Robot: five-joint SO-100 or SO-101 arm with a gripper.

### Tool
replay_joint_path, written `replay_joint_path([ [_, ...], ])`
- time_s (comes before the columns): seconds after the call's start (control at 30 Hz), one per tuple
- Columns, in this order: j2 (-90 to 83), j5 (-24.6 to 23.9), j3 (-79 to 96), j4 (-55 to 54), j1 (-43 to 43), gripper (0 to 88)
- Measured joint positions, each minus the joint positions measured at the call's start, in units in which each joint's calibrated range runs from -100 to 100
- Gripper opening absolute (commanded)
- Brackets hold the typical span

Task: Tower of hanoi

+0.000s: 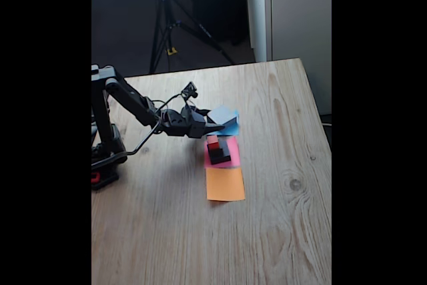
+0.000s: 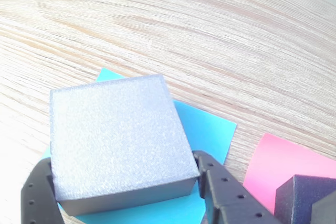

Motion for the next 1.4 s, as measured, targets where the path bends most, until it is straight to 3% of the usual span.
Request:
replay_joint_path([
  [0.4, -0.09, 0.0, 2.17, -0.4, 2.07, 18.0],
  [1.13, -0.17, 0.0, 4.87, -4.4, 2.07, 51.4],
  [1.4, -3.25, 0.0, 4.52, -4.32, 1.03, 50.6],
])
